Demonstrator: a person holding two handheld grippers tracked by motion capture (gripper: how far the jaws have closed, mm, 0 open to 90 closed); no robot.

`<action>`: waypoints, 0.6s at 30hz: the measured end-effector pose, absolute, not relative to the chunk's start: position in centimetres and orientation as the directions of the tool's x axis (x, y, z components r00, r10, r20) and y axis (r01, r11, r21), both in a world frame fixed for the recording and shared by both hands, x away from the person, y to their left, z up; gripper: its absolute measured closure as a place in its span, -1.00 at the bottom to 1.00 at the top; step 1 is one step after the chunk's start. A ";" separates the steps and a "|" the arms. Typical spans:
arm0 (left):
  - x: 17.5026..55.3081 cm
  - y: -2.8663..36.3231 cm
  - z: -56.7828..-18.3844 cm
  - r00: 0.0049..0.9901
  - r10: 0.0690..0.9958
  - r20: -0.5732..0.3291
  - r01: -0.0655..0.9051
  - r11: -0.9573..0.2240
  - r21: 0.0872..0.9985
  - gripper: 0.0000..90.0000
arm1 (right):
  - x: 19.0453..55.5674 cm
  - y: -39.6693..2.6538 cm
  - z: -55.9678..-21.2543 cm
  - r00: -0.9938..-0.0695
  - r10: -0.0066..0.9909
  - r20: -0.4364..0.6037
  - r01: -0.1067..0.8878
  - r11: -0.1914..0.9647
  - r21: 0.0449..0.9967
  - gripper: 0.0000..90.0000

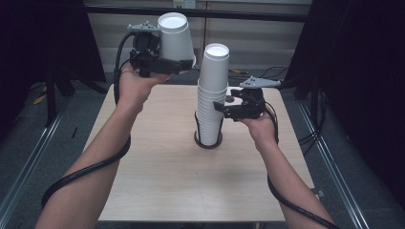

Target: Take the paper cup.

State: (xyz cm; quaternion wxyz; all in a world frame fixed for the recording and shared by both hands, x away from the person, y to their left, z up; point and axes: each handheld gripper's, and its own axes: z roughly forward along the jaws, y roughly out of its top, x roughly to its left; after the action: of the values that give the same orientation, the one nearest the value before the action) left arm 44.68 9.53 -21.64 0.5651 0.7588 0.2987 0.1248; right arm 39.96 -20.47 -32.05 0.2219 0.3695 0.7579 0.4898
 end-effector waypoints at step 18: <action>44.0 12.1 -25.0 0.788 0.599 -0.141 0.351 -0.248 0.903 -0.78 | 39.0 -21.1 -33.1 -0.653 0.757 0.030 0.357 0.273 0.893 -0.69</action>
State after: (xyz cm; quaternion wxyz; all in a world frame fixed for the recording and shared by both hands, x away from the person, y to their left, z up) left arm 43.96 12.08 -25.02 0.5323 0.7814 0.3040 0.1167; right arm 38.97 -21.08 -33.06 0.2072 0.3614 0.7703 0.4827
